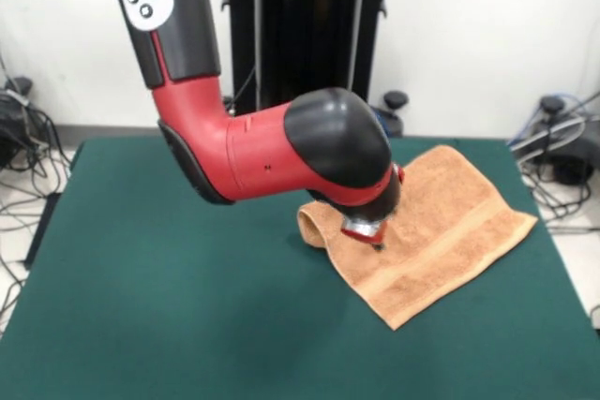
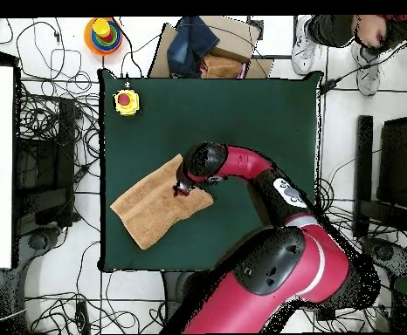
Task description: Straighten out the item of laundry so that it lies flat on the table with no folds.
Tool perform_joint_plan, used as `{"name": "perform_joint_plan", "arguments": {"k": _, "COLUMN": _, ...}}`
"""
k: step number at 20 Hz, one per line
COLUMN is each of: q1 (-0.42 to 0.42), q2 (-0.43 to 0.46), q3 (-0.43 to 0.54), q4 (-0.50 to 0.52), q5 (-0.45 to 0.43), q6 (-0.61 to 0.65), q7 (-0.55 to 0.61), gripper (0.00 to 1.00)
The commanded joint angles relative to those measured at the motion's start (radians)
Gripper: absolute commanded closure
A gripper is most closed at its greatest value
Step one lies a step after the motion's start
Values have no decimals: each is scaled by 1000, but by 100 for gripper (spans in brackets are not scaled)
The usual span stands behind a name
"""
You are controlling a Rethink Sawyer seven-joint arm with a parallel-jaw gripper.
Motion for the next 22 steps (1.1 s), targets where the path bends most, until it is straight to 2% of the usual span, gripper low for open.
{"name": "perform_joint_plan", "arguments": {"k": 1, "q1": 45, "q2": 55, "q3": -115, "q4": -152, "q5": 19, "q6": 332, "q7": 91, "gripper": 0}}
{"name": "perform_joint_plan", "arguments": {"k": 5, "q1": 26, "q2": 67, "q3": -111, "q4": -160, "q5": 22, "q6": 403, "q7": 101, "gripper": 0}}
{"name": "perform_joint_plan", "arguments": {"k": 8, "q1": -3, "q2": 73, "q3": -93, "q4": -152, "q5": 29, "q6": 376, "q7": 113, "gripper": 0}}
{"name": "perform_joint_plan", "arguments": {"k": 11, "q1": -36, "q2": 111, "q3": -61, "q4": -167, "q5": 5, "q6": 209, "q7": 100, "gripper": 0}}
{"name": "perform_joint_plan", "arguments": {"k": 14, "q1": -52, "q2": 162, "q3": -51, "q4": -182, "q5": 2, "q6": 151, "q7": 87, "gripper": 0}}
{"name": "perform_joint_plan", "arguments": {"k": 19, "q1": -55, "q2": 152, "q3": -73, "q4": -180, "q5": -54, "q6": -25, "q7": 110, "gripper": 0}}
{"name": "perform_joint_plan", "arguments": {"k": 22, "q1": -53, "q2": 177, "q3": -78, "q4": -191, "q5": -34, "q6": -9, "q7": 95, "gripper": 0}}
